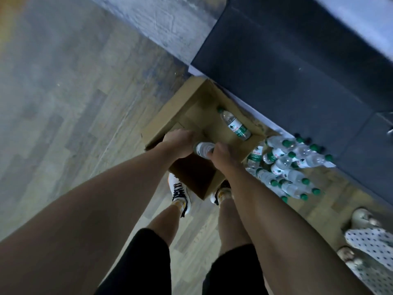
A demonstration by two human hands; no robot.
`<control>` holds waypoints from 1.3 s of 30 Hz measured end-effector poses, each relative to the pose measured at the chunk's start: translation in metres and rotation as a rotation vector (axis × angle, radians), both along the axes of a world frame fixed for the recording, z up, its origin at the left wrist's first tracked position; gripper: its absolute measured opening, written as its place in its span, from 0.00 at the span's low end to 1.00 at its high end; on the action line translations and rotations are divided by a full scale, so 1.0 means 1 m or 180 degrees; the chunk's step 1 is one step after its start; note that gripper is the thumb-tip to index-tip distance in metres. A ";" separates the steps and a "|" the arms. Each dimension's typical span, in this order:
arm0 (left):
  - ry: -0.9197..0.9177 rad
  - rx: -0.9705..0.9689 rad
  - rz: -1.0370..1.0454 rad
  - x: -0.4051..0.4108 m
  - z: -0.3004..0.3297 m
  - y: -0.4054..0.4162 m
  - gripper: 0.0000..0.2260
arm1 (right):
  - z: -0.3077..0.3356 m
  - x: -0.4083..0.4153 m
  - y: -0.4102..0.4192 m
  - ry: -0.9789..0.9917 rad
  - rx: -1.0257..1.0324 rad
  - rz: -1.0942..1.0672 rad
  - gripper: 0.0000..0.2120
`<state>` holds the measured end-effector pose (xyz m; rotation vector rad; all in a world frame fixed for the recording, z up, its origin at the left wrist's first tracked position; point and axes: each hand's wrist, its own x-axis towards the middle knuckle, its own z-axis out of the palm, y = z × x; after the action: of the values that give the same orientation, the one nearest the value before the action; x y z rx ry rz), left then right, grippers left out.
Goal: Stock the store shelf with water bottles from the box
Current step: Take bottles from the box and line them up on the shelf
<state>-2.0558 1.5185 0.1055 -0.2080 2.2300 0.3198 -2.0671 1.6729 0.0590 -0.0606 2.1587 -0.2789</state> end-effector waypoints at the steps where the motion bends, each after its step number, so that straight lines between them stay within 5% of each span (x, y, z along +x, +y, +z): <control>1: 0.0021 0.0006 -0.0065 -0.003 0.033 -0.001 0.15 | 0.035 -0.001 0.000 0.0040 0.0001 0.0128 0.20; 6: 0.0086 -0.0031 -0.0305 -0.024 0.176 -0.011 0.20 | 0.214 -0.024 0.003 0.0563 -0.0245 0.0456 0.17; 11: 0.0512 0.0052 -0.0905 -0.060 0.318 0.004 0.15 | 0.370 -0.058 0.008 0.1157 -0.0492 0.0342 0.09; 16: 0.0976 -0.0210 -0.1653 -0.104 0.435 0.019 0.05 | 0.511 -0.093 0.040 0.1576 -0.0755 -0.0023 0.12; 19: 0.1303 -0.0320 -0.1740 -0.123 0.505 0.034 0.06 | 0.580 -0.113 0.066 0.1905 -0.0906 -0.0161 0.13; 24: 0.1812 -0.0113 -0.1742 -0.152 0.591 0.068 0.11 | 0.674 -0.133 0.106 0.2523 -0.1068 -0.0332 0.20; 31: 0.2061 0.0411 -0.1490 -0.189 0.682 0.107 0.01 | 0.775 -0.155 0.157 0.2937 -0.1116 -0.0409 0.20; 39: 0.1932 0.1396 -0.0964 -0.216 0.731 0.165 0.27 | 0.835 -0.183 0.191 0.3209 -0.1329 -0.0371 0.12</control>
<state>-2.2717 1.6830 0.8367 0.5232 2.6528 0.7690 -2.2500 1.8638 0.8936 -0.3821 3.0573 -0.9168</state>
